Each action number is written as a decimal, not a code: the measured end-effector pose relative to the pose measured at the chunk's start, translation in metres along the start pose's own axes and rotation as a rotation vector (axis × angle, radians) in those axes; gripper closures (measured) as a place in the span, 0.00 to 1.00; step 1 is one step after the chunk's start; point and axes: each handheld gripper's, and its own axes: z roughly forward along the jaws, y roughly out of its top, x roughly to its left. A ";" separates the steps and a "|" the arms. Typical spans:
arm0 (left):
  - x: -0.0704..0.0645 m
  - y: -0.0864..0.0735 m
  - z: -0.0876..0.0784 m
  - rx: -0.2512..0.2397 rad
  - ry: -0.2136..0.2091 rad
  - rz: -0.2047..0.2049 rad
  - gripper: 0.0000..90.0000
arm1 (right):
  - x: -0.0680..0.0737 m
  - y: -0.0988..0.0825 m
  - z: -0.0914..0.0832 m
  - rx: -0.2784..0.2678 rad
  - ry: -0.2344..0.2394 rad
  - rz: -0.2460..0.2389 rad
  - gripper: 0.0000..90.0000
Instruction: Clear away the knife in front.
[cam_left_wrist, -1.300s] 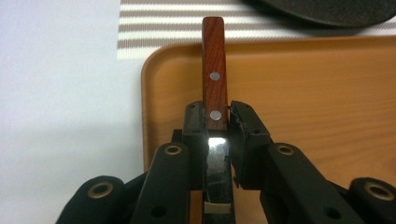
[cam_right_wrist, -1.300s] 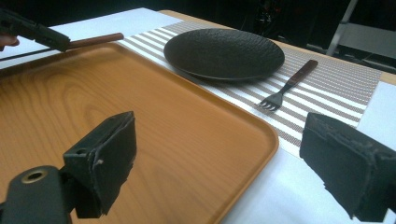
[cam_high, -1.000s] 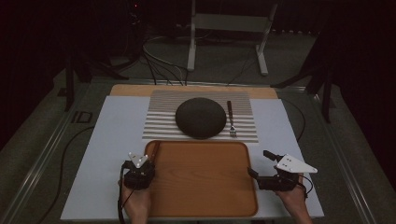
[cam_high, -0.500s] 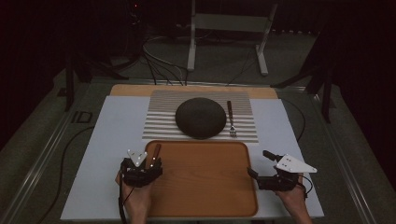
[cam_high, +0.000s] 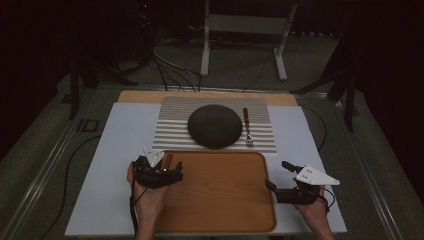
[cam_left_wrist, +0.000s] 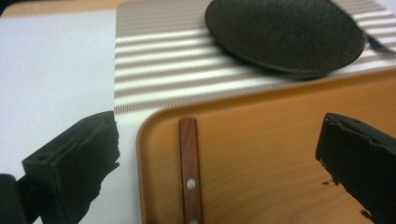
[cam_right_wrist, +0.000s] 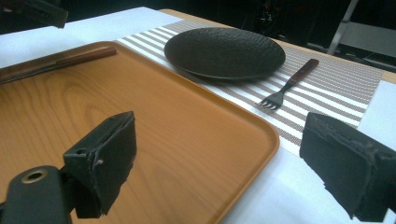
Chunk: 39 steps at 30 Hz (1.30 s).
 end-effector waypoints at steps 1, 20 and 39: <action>0.000 0.002 0.001 -0.005 -0.002 0.012 0.00 | 0.000 0.000 0.000 0.000 0.000 0.001 0.12; 0.039 0.029 -0.010 -0.108 -0.150 0.071 0.00 | -0.001 0.000 -0.001 -0.006 -0.001 0.005 0.12; 0.082 0.003 -0.048 -0.245 -0.158 0.053 0.00 | 0.000 0.000 -0.003 -0.017 0.000 0.009 0.12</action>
